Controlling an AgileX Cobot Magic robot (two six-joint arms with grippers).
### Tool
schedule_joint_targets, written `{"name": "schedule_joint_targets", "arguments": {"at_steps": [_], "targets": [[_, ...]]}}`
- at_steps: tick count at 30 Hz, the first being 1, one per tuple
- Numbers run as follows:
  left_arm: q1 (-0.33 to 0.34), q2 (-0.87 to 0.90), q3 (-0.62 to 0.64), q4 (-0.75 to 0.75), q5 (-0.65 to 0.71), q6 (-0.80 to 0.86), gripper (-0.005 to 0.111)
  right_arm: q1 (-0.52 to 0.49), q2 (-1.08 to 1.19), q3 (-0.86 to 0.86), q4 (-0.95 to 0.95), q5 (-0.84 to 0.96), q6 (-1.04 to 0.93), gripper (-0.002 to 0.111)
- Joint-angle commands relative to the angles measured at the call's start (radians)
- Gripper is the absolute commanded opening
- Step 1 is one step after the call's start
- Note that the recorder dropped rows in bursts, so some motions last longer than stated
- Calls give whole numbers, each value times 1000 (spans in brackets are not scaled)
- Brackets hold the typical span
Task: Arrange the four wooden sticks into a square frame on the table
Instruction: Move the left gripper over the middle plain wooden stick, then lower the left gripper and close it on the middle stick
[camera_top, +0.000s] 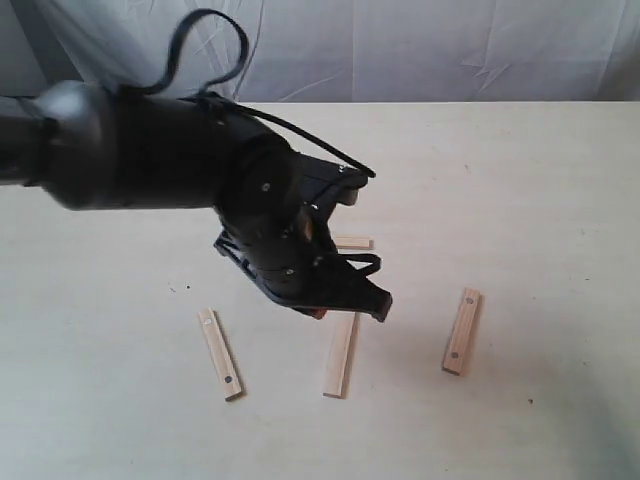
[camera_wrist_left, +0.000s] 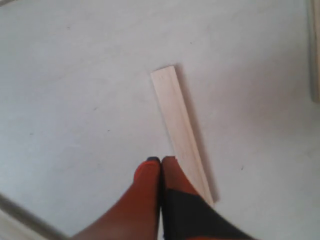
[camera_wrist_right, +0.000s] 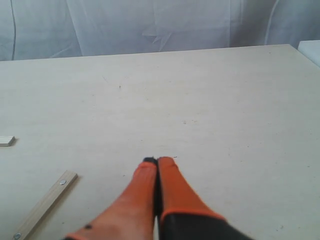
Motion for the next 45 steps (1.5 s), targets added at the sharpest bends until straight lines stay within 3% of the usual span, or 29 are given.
{"name": "schedule_joint_targets", "arguments": {"at_steps": [1,5,10,14,22,29,37,41,45], "targets": [[-7,84,-40,-82,11,-19,1,-5,-6,2,0,-13,2,0],[-7,116,-40,-141,2,-19,14,-5,-6,2,0,-13,2,0],[-7,140,-40,-197,-27,-15,41,-5,-6,2,-1,-11,2,0],[-7,162,-40,-190,-37,-15,45,-5,-6,2,-1,-11,2,0],[-7,171,-40,-113,-49,-15,43,-5,-6,2,-1,-11,2,0],[-7,171,-40,-87,-57,-12,23,-5,-6,2,-1,-11,2,0],[-3,169,-40,-29,-47,-12,13,-5,-6,2,0,-13,2,0],[-3,122,-78,19,-19,-15,0,-5,-6,2,0,-13,2,0],[51,73,-97,67,-54,-94,0,-5,-6,2,0,-13,2,0]]}}
